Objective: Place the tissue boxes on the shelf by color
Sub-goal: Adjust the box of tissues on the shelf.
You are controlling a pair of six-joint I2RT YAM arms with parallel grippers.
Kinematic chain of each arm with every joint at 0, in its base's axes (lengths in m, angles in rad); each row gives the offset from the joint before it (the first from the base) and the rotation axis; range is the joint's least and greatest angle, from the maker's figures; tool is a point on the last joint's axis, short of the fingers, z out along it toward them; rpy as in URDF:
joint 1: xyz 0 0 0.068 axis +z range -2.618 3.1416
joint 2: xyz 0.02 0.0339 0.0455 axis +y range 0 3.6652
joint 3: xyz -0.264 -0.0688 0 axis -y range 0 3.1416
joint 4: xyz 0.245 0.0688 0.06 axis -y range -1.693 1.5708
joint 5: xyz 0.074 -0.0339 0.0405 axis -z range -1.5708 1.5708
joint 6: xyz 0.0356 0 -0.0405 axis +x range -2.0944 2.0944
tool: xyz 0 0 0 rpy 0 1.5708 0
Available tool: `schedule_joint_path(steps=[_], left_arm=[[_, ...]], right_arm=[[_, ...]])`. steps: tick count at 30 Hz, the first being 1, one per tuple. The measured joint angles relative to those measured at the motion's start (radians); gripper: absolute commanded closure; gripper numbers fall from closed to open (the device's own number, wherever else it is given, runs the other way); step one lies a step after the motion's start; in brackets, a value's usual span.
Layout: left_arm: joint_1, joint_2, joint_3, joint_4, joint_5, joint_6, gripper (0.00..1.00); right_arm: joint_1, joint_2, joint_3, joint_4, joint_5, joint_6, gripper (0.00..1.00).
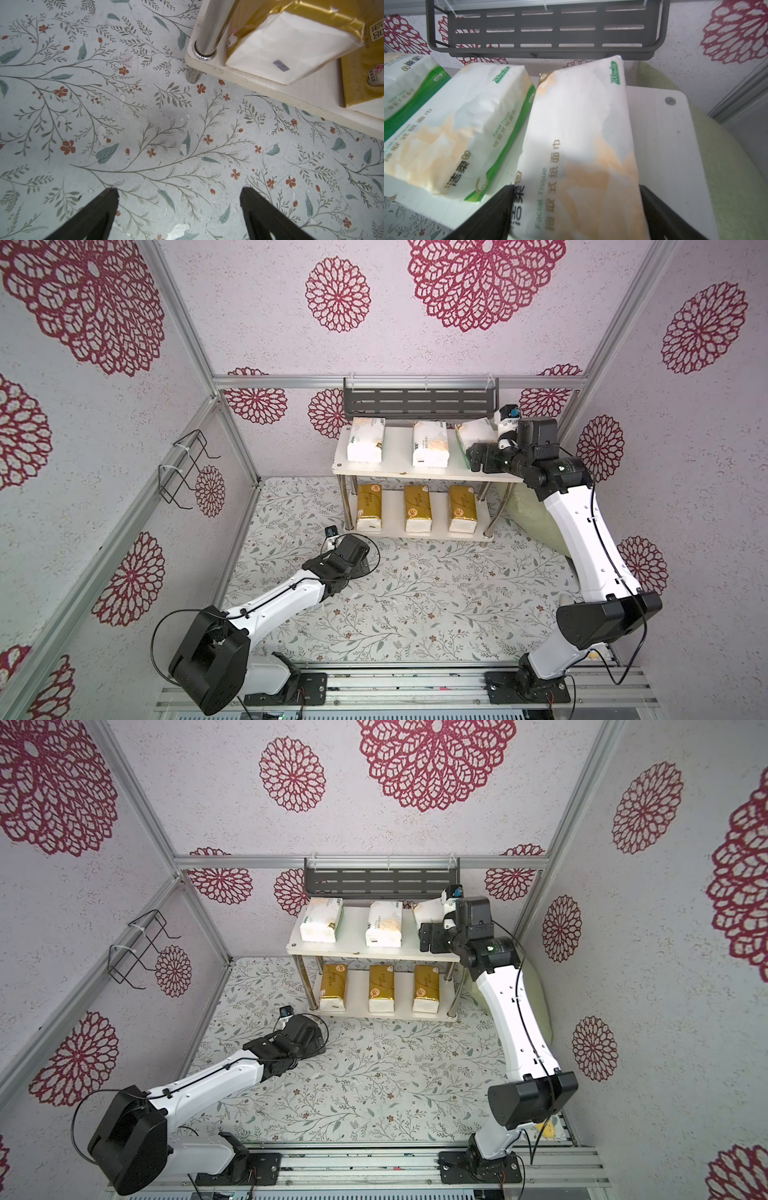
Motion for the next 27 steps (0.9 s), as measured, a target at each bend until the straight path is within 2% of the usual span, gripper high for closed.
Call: schedule_joint_path(steps=[5, 18, 27], left_arm=[[0.0, 0.0, -0.003, 0.002, 0.0, 0.0, 0.01], [0.0, 0.0, -0.005, 0.01, 0.001, 0.005, 0.01], [0.0, 0.0, -0.005, 0.011, 0.003, 0.008, 0.01]], right_arm=[[0.0, -0.035, -0.061, 0.045, 0.014, 0.037, 0.14], [0.0, -0.066, -0.093, 0.053, 0.062, 0.119, 0.13], [0.0, -0.13, -0.208, 0.145, 0.087, 0.202, 0.14]])
